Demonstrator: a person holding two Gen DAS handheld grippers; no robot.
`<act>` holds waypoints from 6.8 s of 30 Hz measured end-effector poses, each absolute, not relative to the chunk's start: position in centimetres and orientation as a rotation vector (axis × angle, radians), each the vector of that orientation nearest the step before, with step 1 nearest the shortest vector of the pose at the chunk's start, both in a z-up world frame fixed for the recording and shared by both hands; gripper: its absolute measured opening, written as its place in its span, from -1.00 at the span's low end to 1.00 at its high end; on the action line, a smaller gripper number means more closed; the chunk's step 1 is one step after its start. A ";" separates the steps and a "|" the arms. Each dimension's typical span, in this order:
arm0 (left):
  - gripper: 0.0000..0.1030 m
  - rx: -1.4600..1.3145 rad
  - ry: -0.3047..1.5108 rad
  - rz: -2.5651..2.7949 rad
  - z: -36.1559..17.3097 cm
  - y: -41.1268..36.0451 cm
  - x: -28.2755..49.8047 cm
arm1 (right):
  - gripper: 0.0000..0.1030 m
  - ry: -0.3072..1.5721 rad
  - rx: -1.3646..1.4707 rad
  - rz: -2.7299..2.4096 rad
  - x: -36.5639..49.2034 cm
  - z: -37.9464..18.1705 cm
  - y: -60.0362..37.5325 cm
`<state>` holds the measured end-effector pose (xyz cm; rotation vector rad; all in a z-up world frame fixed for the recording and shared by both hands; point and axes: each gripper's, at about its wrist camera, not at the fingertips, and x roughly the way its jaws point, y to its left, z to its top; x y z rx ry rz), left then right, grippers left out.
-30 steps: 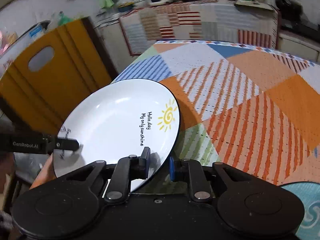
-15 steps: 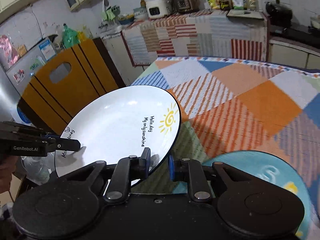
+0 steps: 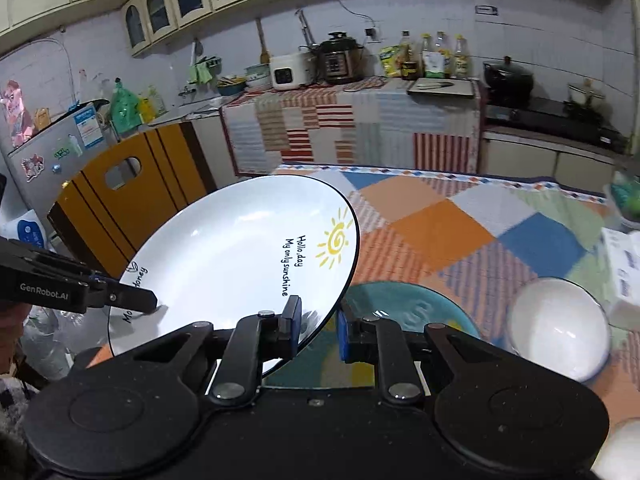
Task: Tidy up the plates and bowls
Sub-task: 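Carry the sun plate with the right gripper and lower it onto the egg plate, then open the right gripper off the sun plate and withdraw, then reach the left gripper to a white bowl and grasp its rim, then carry the white bowl with the left gripper and set it beside the plates, then move the left gripper to a second white bowl and grasp its rim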
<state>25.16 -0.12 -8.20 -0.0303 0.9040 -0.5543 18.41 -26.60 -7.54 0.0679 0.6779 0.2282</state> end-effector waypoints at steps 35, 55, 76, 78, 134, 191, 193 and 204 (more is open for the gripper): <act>-0.48 0.055 1.125 -0.616 -15.8 -9.4 28.6 | -0.56 0.874 0.143 0.065 18.4 -14.7 -34.1; -0.34 0.058 1.147 -0.514 -15.6 -10.4 27.7 | -0.36 0.881 -0.040 -0.104 17.6 -13.9 -31.1; 0.34 0.207 1.063 -0.599 -7.5 -11.8 17.0 | 0.49 0.724 0.031 -0.076 2.9 -6.7 -32.6; 0.51 0.222 1.050 -0.608 -7.1 -12.0 16.1 | 0.70 0.728 0.034 -0.062 2.0 -6.5 -32.5; -0.58 0.273 1.156 -0.740 -13.6 -19.9 10.0 | 1.00 0.829 -0.028 0.107 0.0 -17.0 -32.2; -0.36 0.261 1.033 -0.574 -4.8 -14.7 10.9 | 0.98 0.766 -0.092 0.053 -1.4 -9.7 -33.2; -0.36 0.273 1.016 -0.588 -4.0 -15.5 10.9 | 0.98 0.771 -0.066 0.006 -1.5 -9.2 -34.3; -0.29 0.300 0.956 -0.656 -3.0 -21.5 12.0 | 0.98 0.795 0.041 -0.161 -1.1 -9.1 -38.3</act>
